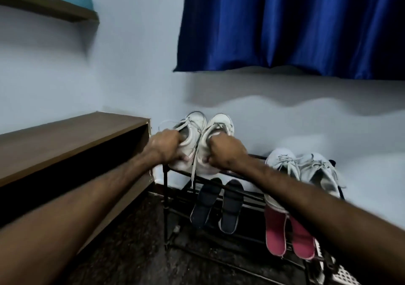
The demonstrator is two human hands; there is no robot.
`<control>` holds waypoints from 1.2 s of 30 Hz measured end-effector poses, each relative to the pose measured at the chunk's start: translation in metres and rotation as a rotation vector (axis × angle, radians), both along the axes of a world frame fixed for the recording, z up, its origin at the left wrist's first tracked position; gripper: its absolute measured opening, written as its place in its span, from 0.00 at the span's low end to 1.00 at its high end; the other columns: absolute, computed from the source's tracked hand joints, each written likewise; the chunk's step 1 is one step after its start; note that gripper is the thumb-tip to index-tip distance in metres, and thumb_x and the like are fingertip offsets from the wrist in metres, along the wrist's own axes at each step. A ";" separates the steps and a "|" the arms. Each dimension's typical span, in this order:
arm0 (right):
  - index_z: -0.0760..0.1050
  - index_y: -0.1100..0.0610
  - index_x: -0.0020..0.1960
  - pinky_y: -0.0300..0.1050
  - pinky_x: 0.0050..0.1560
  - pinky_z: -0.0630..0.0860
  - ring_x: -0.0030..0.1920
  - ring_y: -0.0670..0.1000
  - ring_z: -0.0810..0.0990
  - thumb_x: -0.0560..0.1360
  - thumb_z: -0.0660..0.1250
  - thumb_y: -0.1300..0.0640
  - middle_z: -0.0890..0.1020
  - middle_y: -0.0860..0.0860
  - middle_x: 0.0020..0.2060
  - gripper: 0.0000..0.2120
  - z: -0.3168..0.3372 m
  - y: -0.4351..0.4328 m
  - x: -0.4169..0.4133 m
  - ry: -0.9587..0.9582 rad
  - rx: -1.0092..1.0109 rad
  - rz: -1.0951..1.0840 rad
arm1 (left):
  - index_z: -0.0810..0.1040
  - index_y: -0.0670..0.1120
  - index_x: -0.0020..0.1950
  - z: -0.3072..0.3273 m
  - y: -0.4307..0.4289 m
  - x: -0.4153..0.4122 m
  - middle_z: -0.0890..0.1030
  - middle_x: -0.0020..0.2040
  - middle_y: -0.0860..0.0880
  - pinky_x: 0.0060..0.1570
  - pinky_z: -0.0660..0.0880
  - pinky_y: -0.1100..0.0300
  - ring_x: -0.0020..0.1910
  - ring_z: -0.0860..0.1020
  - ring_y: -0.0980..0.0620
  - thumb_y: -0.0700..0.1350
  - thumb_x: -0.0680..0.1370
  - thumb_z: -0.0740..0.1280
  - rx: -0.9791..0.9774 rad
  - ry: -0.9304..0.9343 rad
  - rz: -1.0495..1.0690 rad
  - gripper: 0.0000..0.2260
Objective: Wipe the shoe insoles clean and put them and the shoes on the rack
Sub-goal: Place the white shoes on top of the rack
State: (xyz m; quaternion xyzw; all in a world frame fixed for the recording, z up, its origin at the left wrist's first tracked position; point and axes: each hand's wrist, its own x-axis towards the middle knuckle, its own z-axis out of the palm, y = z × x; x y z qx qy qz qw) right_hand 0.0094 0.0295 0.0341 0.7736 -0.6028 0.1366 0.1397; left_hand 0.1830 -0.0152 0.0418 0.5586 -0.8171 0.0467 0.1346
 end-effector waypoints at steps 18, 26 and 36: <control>0.72 0.56 0.34 0.38 0.29 0.70 0.27 0.50 0.82 0.69 0.76 0.52 0.81 0.52 0.28 0.15 -0.028 -0.053 -0.083 -0.090 0.309 -0.140 | 0.73 0.43 0.41 -0.022 -0.071 -0.093 0.79 0.25 0.53 0.40 0.79 0.54 0.29 0.82 0.50 0.51 0.65 0.81 0.282 0.051 -0.113 0.20; 0.65 0.54 0.30 0.43 0.40 0.68 0.41 0.52 0.72 0.65 0.78 0.48 0.69 0.49 0.33 0.22 -0.051 -0.048 -0.114 0.017 0.333 -0.168 | 0.71 0.46 0.37 -0.052 -0.066 -0.106 0.77 0.38 0.53 0.36 0.66 0.60 0.41 0.76 0.49 0.59 0.64 0.79 0.198 -0.184 -0.110 0.22; 0.63 0.56 0.30 0.43 0.36 0.69 0.35 0.54 0.74 0.67 0.78 0.46 0.70 0.51 0.28 0.25 -0.045 -0.056 -0.118 -0.016 0.447 -0.122 | 0.65 0.46 0.36 -0.058 -0.068 -0.121 0.81 0.28 0.50 0.29 0.66 0.61 0.25 0.79 0.59 0.58 0.64 0.79 0.287 -0.175 -0.208 0.26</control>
